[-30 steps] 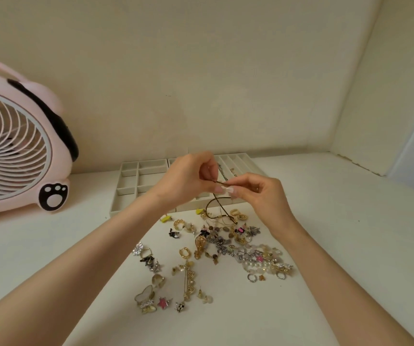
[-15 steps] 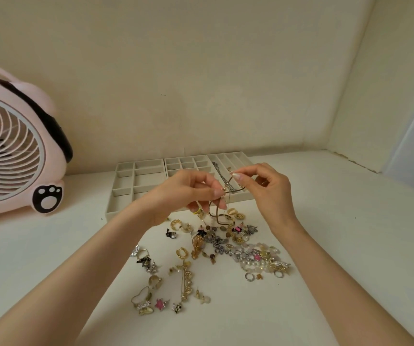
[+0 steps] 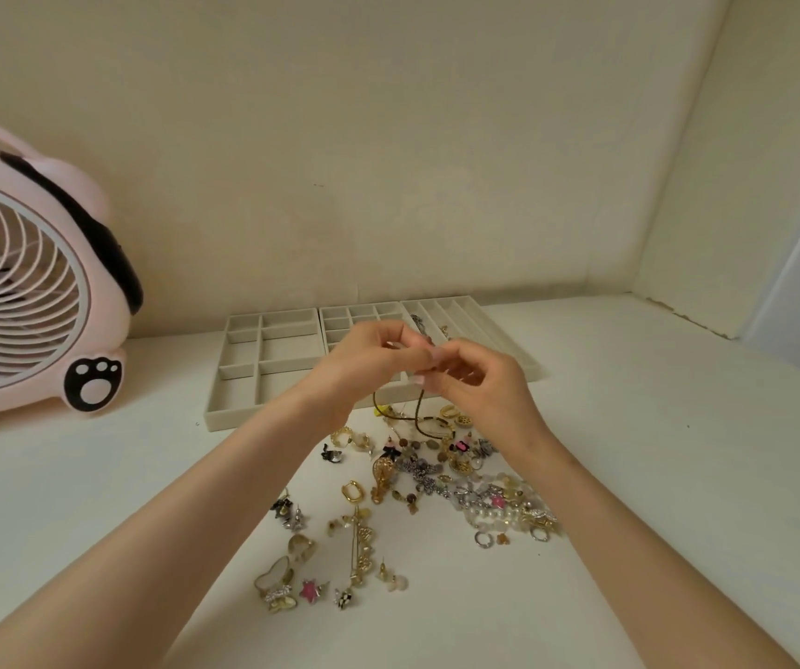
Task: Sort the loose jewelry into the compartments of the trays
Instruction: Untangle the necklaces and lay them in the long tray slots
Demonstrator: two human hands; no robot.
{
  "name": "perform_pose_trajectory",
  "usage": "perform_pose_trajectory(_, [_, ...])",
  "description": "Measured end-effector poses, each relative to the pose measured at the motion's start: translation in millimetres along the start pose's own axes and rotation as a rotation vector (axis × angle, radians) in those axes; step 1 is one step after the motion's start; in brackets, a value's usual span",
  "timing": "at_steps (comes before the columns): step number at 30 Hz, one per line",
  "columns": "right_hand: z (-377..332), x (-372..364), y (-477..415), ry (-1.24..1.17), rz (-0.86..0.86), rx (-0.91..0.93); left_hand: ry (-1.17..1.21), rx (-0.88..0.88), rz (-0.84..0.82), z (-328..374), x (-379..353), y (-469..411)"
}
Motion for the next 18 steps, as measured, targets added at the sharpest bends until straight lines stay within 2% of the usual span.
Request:
perform_pose_trajectory(3, [-1.3,2.7,-0.8,-0.147,0.005,-0.035,-0.027,-0.049,0.031,3.7,0.1,-1.5])
perform_pose_trajectory(6, [-3.6,7.8,-2.1,-0.166,-0.037,-0.031,-0.125,-0.248,0.078,11.1,7.4,-3.4])
perform_pose_trajectory(9, [-2.5,9.3,-3.6,-0.129,-0.070,-0.043,-0.293,-0.381,-0.016,16.8,10.4,-5.1])
perform_pose_trajectory(12, [-0.2,9.4,-3.8,-0.126,-0.079,-0.043,-0.382,-0.379,-0.097,14.1,8.3,-9.8])
perform_pose_trajectory(18, [5.1,9.0,-4.5,-0.168,-0.080,-0.093,-0.535,-0.387,-0.048,14.5,0.4,-13.1])
Point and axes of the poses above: each hand's wrist, its own y-axis away from the middle knuckle, its own x-axis out of the back of the hand, z = x × y, the point moved 3 cm from there along -y, towards the middle knuckle, and after that the axes turned 6 degrees about y, right-handed, at the moved point
